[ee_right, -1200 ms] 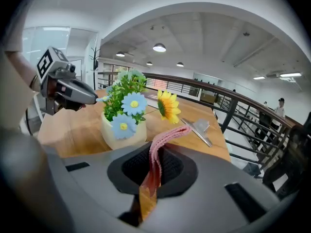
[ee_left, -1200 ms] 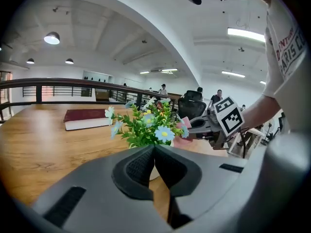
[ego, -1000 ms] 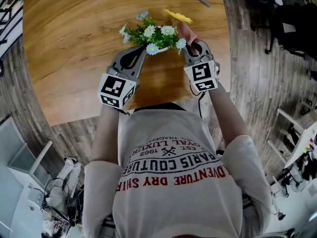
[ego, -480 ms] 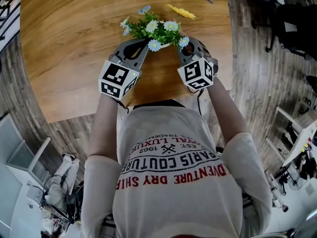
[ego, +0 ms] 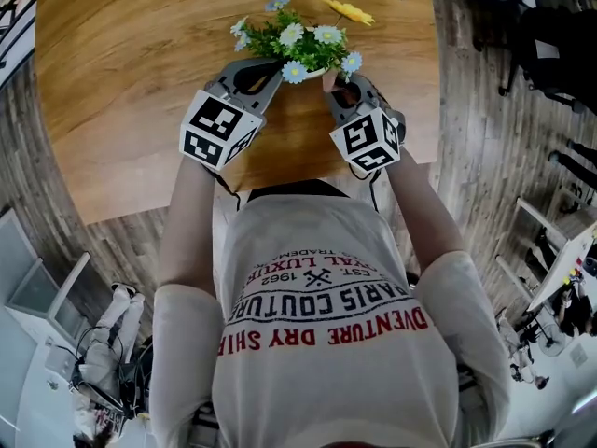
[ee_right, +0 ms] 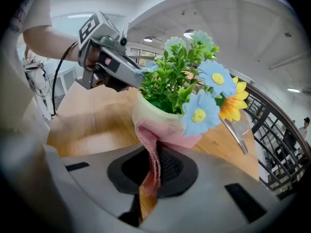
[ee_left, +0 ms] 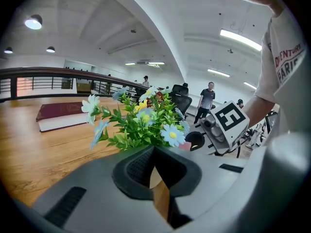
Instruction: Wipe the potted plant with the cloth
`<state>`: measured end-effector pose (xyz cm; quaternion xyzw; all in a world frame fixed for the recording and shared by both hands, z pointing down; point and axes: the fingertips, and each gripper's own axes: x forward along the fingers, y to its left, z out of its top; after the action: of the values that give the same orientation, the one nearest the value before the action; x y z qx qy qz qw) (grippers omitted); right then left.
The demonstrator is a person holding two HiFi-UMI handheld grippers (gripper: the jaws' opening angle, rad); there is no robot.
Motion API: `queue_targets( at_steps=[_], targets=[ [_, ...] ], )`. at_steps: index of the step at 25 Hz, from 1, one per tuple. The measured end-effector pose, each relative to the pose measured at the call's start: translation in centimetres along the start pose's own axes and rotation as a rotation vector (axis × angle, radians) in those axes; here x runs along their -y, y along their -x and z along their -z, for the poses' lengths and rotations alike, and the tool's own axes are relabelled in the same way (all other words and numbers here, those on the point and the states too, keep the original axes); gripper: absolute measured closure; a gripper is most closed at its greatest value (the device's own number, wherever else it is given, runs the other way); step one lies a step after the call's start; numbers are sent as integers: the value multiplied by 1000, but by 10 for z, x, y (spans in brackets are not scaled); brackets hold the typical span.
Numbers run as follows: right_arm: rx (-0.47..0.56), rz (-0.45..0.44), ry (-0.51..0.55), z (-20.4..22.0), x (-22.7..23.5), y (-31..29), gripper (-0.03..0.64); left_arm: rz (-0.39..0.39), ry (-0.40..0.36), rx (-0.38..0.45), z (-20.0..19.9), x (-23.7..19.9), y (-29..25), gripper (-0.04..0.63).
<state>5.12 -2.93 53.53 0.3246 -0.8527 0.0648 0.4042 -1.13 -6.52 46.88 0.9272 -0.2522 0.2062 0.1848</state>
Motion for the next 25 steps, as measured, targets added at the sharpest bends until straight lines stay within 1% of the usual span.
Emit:
queue_targets(
  at_steps=[4, 9, 11, 14, 21, 23, 25],
  targets=[
    [45, -90, -34, -18, -19, 1, 581, 19, -22, -2, -1, 1, -1, 580],
    [91, -167, -119, -40, -37, -2, 581, 44, -38, 17, -1, 2, 0, 580],
    [102, -187, -132, -46, -42, -4, 581, 52, -47, 30, -1, 3, 0, 580],
    [111, -218, -152, -53, -51, -9, 581, 65, -41, 45, 0, 3, 0, 580],
    [163, -284, -243, -79, -74, -26, 581, 107, -24, 41, 1, 1, 0, 580],
    [168, -291, -273, -81, -75, -28, 581, 108, -9, 42, 2, 1, -2, 580],
    [158, -290, -280, -76, -74, -28, 581, 95, 2, 54, 3, 2, -2, 580]
  ],
)
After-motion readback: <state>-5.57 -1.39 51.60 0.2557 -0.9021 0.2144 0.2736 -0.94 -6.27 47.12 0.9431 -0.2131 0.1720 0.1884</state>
